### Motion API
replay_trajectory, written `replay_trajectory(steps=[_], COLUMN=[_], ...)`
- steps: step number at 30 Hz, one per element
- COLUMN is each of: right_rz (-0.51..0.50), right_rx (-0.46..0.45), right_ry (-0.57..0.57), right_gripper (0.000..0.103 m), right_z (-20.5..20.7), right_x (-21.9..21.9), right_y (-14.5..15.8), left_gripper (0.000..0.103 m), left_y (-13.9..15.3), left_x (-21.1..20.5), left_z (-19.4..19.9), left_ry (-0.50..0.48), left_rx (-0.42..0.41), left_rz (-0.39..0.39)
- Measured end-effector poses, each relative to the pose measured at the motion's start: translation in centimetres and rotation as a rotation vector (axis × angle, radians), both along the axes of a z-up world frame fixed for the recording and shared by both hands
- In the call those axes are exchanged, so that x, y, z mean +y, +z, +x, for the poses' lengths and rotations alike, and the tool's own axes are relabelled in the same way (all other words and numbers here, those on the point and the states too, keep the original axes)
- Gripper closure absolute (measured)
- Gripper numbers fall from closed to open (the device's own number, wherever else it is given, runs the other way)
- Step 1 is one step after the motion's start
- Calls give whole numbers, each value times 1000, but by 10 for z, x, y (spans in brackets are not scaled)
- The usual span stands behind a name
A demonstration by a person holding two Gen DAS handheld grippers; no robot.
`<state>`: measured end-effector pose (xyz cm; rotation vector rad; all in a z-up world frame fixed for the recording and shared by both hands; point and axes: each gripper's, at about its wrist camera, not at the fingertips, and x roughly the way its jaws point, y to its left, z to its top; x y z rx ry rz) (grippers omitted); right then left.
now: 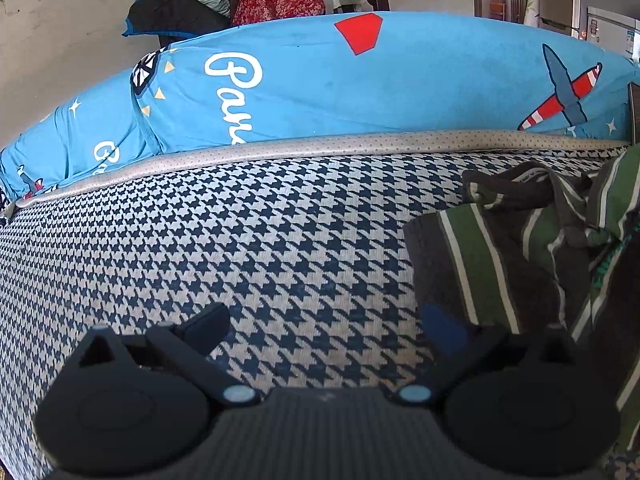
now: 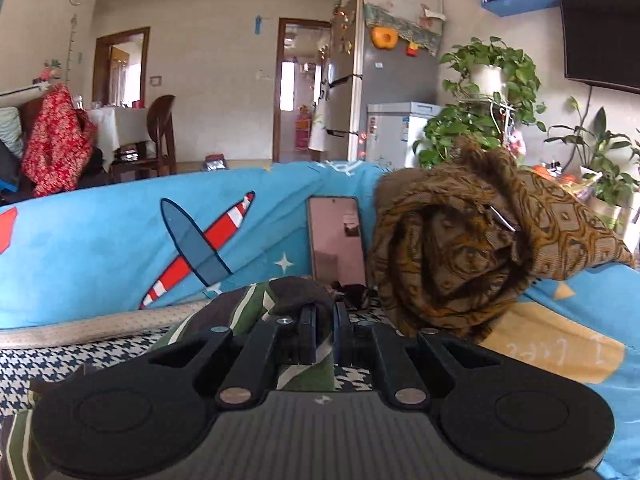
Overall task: Fold clothes
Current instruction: 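Lower the held shirt onto the bed with the right gripper, then open the right gripper to release the shirt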
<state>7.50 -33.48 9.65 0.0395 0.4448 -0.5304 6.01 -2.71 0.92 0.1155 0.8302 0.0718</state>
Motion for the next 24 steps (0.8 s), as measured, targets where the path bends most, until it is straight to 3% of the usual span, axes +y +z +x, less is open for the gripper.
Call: replay_trajectory(steps=[3, 5, 7, 12, 20, 24], right_rz=[34, 30, 36, 63, -39, 42], right_rx=[54, 66, 65, 42, -42, -61], right_ry=[9, 7, 13, 45, 72, 221], right_gripper=[88, 75, 68, 67, 66, 66], right_z=[0, -3, -9, -26, -52, -61], right_x=[-7, -10, -12, -12, 9, 20], right_y=[-4, -5, -3, 4, 21, 22], left_gripper=[0, 0, 0, 0, 0, 0], left_y=[-1, -1, -1, 1, 3, 5], left_x=[-2, -3, -3, -2, 5, 8], left_z=[0, 0, 0, 1, 2, 3], left_ry=[-4, -7, -9, -4, 22, 32], left_rx=[3, 2, 1, -3, -13, -14], left_rz=[-1, 0, 0, -2, -19, -27])
